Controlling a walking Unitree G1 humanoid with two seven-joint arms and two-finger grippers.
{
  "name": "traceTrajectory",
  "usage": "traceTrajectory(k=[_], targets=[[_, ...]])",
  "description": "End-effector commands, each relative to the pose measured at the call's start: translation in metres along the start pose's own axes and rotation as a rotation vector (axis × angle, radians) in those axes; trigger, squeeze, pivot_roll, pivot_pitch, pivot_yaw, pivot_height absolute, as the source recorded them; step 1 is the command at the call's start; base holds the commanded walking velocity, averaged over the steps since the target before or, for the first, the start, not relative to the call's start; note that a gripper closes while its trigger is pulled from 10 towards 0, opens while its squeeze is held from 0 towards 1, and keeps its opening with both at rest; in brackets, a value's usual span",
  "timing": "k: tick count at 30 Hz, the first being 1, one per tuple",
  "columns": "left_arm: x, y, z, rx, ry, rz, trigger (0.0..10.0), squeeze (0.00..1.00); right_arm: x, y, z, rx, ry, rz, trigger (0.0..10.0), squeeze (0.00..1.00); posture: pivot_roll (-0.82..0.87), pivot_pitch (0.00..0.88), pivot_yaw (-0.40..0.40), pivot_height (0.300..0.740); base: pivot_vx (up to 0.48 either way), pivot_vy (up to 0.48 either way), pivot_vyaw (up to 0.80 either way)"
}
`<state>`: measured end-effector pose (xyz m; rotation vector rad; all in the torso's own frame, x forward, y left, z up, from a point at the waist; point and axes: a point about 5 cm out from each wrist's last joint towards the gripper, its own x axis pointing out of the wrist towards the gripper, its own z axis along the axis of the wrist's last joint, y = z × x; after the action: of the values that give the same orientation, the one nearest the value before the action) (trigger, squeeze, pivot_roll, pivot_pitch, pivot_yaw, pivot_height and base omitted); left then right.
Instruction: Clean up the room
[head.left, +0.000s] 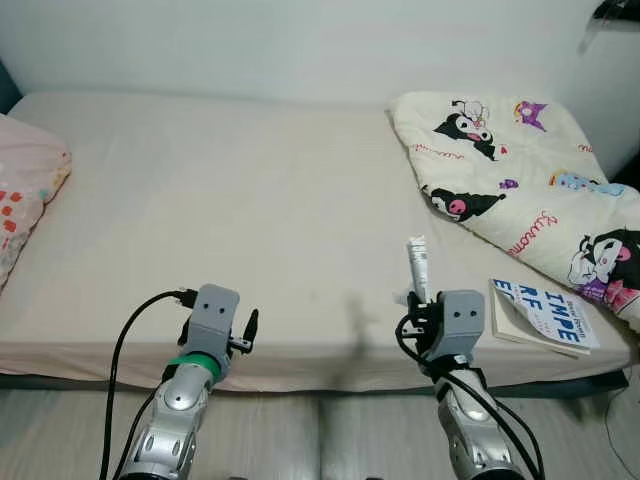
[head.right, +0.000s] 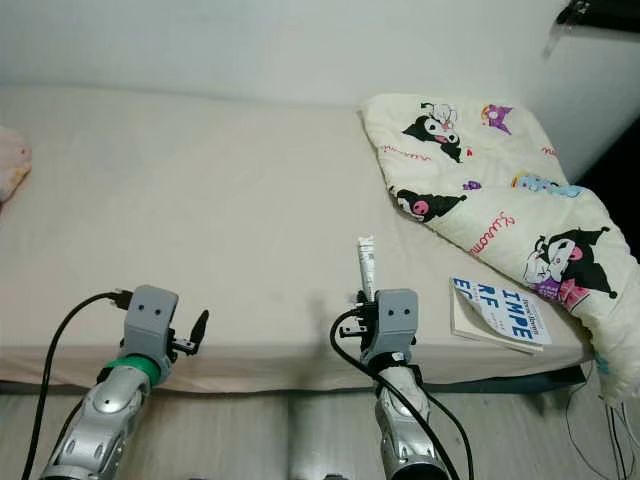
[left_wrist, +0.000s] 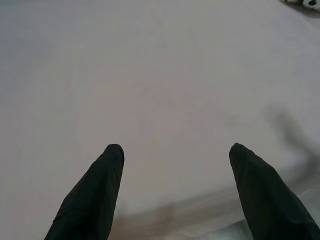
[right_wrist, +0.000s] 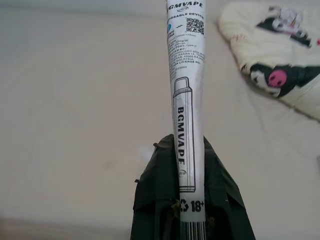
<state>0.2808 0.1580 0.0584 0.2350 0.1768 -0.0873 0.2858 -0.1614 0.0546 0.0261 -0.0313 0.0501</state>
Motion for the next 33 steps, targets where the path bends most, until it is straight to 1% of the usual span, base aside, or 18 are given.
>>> traceTrajectory(k=[1,3,6,12,15,22,29,33], targets=[[-0.001,-0.006,-0.006,0.004,0.011,-0.020,10.0,0.00,-0.003,-0.002,-0.005,-0.009,0.012,-0.019,10.0,0.00,0.04,0.044,0.001,0.740,0.000,0.000,0.00],[0.000,-0.008,-0.006,0.002,0.004,-0.025,10.0,0.00,-0.002,-0.002,-0.004,-0.008,0.009,-0.022,10.0,0.00,0.04,0.044,0.001,0.740,0.000,0.000,0.00],[0.005,-0.010,0.000,0.032,-0.033,-0.036,10.0,0.00,0.001,-0.003,-0.001,-0.017,-0.009,-0.025,10.0,0.00,0.03,0.040,0.010,0.740,0.000,0.000,0.00],[0.009,-0.009,0.005,0.028,-0.057,-0.029,10.0,0.00,0.003,-0.004,-0.001,-0.017,-0.016,-0.031,10.0,0.00,0.04,0.036,0.010,0.740,0.000,0.000,0.00],[0.010,-0.007,0.007,0.028,-0.067,-0.020,10.0,0.00,0.003,-0.001,-0.001,-0.017,-0.016,-0.021,10.0,0.00,0.04,0.035,0.007,0.740,0.000,0.000,0.00],[0.011,-0.008,0.006,0.011,-0.070,-0.021,10.0,0.00,0.004,0.003,-0.003,-0.019,-0.005,-0.002,10.0,0.00,0.04,0.037,0.007,0.740,0.000,0.000,0.00],[0.012,-0.009,0.005,-0.012,-0.052,-0.026,10.0,0.00,0.003,0.006,-0.004,0.008,0.000,0.007,10.0,0.00,0.04,0.045,0.006,0.740,0.000,0.000,0.00],[0.013,-0.008,0.005,-0.015,-0.048,-0.022,10.0,0.00,0.003,0.007,-0.007,-0.002,0.010,0.014,10.0,0.00,0.04,0.048,0.006,0.740,0.000,0.000,0.00]])
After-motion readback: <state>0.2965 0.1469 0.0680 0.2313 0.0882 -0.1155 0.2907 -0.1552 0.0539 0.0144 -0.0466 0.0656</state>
